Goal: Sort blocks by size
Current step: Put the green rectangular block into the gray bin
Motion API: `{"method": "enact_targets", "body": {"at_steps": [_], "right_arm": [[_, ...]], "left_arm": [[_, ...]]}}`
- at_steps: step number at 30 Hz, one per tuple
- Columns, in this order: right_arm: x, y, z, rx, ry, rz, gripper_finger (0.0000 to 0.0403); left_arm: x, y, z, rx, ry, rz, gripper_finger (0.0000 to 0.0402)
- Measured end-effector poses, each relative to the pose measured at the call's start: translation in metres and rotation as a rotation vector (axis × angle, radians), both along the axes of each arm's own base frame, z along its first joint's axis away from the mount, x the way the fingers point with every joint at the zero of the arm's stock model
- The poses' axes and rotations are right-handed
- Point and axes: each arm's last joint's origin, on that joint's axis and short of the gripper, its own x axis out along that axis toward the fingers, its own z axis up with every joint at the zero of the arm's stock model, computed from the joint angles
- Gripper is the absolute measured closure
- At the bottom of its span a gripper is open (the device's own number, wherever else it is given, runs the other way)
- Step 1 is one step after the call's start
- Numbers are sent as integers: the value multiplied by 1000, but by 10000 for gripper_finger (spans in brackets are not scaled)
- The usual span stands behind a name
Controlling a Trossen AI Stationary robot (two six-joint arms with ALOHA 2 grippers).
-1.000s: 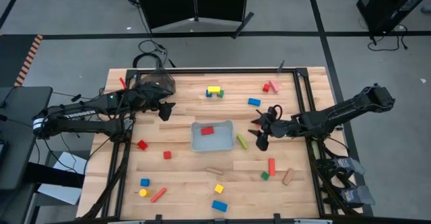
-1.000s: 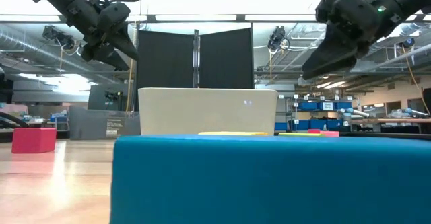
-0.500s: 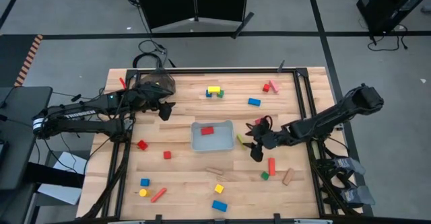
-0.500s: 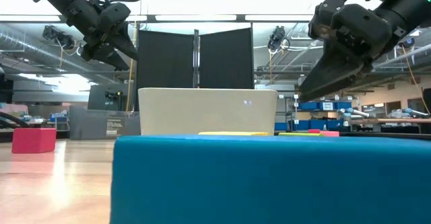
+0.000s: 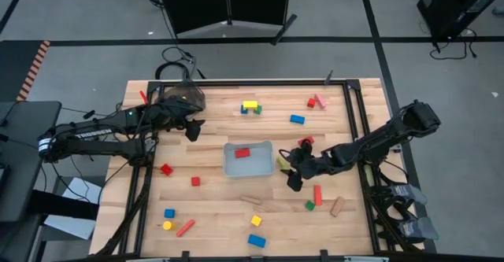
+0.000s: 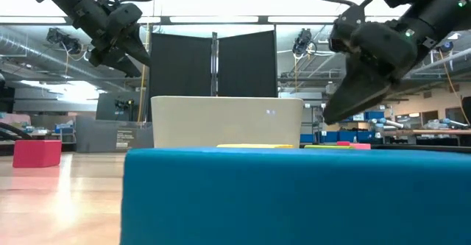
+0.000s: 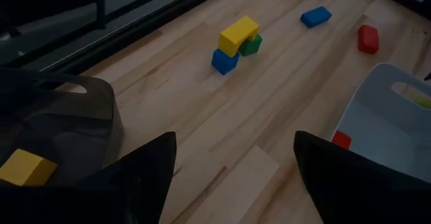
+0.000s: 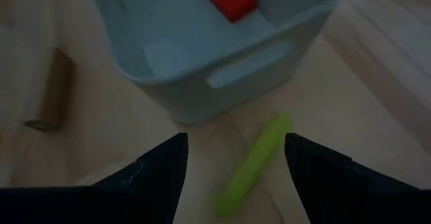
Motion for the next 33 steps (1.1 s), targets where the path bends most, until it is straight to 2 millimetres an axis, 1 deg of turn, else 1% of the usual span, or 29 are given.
{"method": "enact_targets", "body": {"at_steps": [11,14,19,24,26,28,30,33], "right_arm": [[1,0,-3,37,10,-38,144],[2,1,-10,44,31,-52,144],[4,3,-28,66,97,-66,144],[5,2,-43,65,147,-122,150],[6,1,-46,67,153,-149,163],[6,0,-48,59,159,-161,186],[5,-1,-47,47,156,-168,219],[4,-2,-45,31,154,-164,285]], "left_arm": [[0,0,0,0,2,0,95],[0,0,0,1,-2,0,95],[0,0,0,1,-3,1,95],[0,0,0,1,-4,1,95],[0,0,0,1,-3,1,95],[0,0,0,1,-3,1,95],[0,0,0,1,-4,1,95],[0,0,0,1,-4,1,95]]}}
